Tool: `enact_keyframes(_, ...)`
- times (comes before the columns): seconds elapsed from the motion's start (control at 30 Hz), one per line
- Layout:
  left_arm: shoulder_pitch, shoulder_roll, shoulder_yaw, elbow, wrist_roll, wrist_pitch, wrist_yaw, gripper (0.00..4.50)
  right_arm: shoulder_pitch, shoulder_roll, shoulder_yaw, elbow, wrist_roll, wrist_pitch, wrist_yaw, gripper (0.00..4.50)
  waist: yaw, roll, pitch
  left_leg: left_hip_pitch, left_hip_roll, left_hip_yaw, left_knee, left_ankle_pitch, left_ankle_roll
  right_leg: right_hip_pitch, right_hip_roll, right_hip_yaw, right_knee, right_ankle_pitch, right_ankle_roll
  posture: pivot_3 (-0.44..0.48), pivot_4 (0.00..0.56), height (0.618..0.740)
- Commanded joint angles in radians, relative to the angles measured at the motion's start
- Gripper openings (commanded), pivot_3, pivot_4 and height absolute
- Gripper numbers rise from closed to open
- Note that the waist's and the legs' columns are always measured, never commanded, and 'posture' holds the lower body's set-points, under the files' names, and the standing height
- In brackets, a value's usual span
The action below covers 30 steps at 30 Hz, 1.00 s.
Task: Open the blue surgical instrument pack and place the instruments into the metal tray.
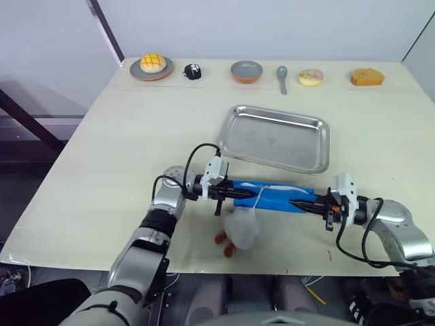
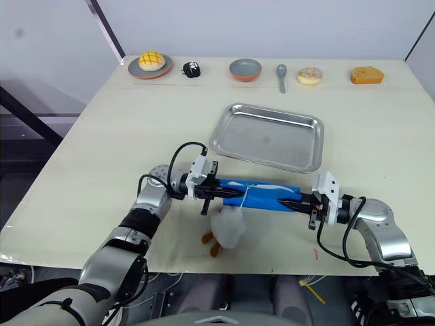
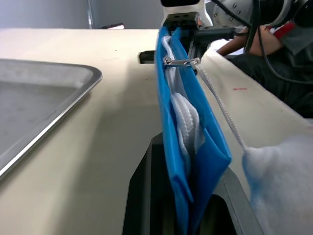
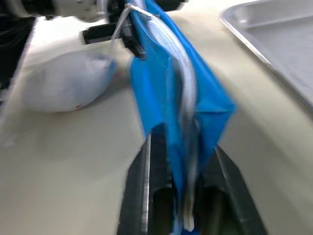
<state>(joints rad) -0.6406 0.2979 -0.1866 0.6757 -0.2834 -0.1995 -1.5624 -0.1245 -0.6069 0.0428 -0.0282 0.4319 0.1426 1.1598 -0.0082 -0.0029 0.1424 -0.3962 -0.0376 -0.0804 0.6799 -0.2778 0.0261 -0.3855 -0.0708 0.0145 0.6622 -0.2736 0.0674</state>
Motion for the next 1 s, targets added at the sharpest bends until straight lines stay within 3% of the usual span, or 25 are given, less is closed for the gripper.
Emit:
enact_keyframes(0.03, 0.015, -0.010, -0.010, -0.031, 0.005, 0.048, 0.007, 0.00, -0.015, 0.008, -0.016, -0.012, -0.002, -0.020, -0.010, 0.06, -0.001, 0.000, 0.000, 0.000, 0.000, 0.000, 0.000, 0.000, 0.000, 0.000, 0.000, 0.000, 0.000, 0.000, 0.000, 0.000, 0.150, 0.740)
enact_keyframes(0.07, 0.014, -0.006, -0.003, -0.040, 0.000, 0.060, 0.013, 0.00, -0.016, 0.006, -0.018, -0.009, -0.002, -0.021, -0.007, 0.06, -0.002, 0.000, 0.000, 0.000, 0.000, 0.000, 0.000, 0.000, 0.000, 0.000, 0.000, 0.000, 0.000, 0.000, 0.000, 0.000, 0.150, 0.740)
enact_keyframes(0.17, 0.016, 0.015, 0.012, -0.072, -0.008, 0.083, 0.017, 1.10, -0.016, 0.001, -0.023, 0.002, -0.004, -0.031, 0.008, 0.00, -0.004, 0.000, 0.000, 0.000, 0.000, 0.000, 0.000, 0.000, 0.000, 0.000, 0.000, 0.000, 0.000, 0.000, 0.000, 0.000, 0.150, 0.740)
enact_keyframes(0.2, 0.020, 0.024, 0.017, -0.086, -0.011, 0.093, 0.016, 1.73, -0.016, -0.001, -0.025, 0.005, -0.003, -0.033, 0.011, 0.00, -0.005, 0.000, 0.000, 0.000, 0.000, 0.000, 0.000, 0.000, 0.000, 0.000, 0.000, 0.000, 0.000, 0.000, 0.000, 0.000, 0.150, 0.740)
enact_keyframes(0.23, 0.026, 0.034, 0.022, -0.103, -0.015, 0.104, 0.014, 2.05, -0.017, -0.003, -0.026, 0.009, -0.003, -0.037, 0.015, 0.00, -0.007, 0.000, 0.000, 0.000, 0.000, 0.000, 0.000, 0.000, 0.000, -0.001, 0.000, 0.000, 0.000, 0.000, 0.000, 0.000, 0.150, 0.740)
enact_keyframes(0.27, 0.035, 0.047, 0.028, -0.123, -0.020, 0.115, 0.012, 2.77, -0.017, -0.005, -0.027, 0.012, -0.003, -0.041, 0.020, 0.00, -0.008, 0.000, 0.001, 0.000, 0.000, 0.000, 0.000, 0.000, 0.000, -0.001, 0.000, 0.000, 0.000, 0.000, 0.000, 0.000, 0.150, 0.740)
enact_keyframes(0.3, 0.043, 0.059, 0.034, -0.144, -0.025, 0.126, 0.013, 2.99, -0.017, -0.006, -0.028, 0.014, -0.001, -0.044, 0.023, 0.00, -0.010, 0.000, 0.001, 0.000, 0.001, 0.000, 0.000, 0.000, 0.000, -0.001, 0.001, 0.001, 0.000, 0.000, 0.000, 0.000, 0.150, 0.740)
enact_keyframes(0.4, 0.075, 0.098, 0.054, -0.207, -0.051, 0.156, 0.003, 4.46, -0.020, -0.007, -0.033, 0.021, 0.006, -0.058, 0.036, 0.00, -0.010, 0.000, 0.001, 0.000, 0.001, 0.000, 0.000, 0.000, 0.000, -0.002, 0.001, 0.002, 0.001, 0.000, 0.000, 0.000, 0.150, 0.740)
enact_keyframes(0.7, 0.177, 0.212, 0.111, -0.383, -0.145, 0.279, -0.004, 4.46, -0.048, -0.028, -0.043, 0.083, -0.016, -0.114, 0.073, 0.00, -0.009, 0.001, 0.001, 0.000, 0.001, 0.000, 0.000, 0.000, 0.000, -0.002, 0.001, 0.002, 0.000, 0.000, 0.000, 0.000, 0.150, 0.740)
enact_keyframes(0.87, 0.270, 0.272, 0.068, -0.558, -0.207, 0.376, -0.048, 4.46, -0.075, -0.028, -0.046, 0.126, -0.026, -0.139, 0.084, 0.00, -0.007, 0.001, 0.001, 0.000, 0.002, 0.000, -0.001, 0.000, 0.000, -0.003, 0.001, 0.003, 0.000, 0.000, 0.000, 0.000, 0.150, 0.740)
enact_keyframes(1.0, 0.305, 0.269, 0.026, -0.604, -0.191, 0.379, -0.026, 4.46, -0.081, -0.029, -0.044, 0.140, -0.032, -0.149, 0.091, 0.00, -0.006, 0.001, 0.001, 0.000, 0.002, 0.001, -0.001, 0.000, 0.000, -0.003, 0.000, 0.004, 0.000, 0.000, 0.000, 0.000, 0.150, 0.740)
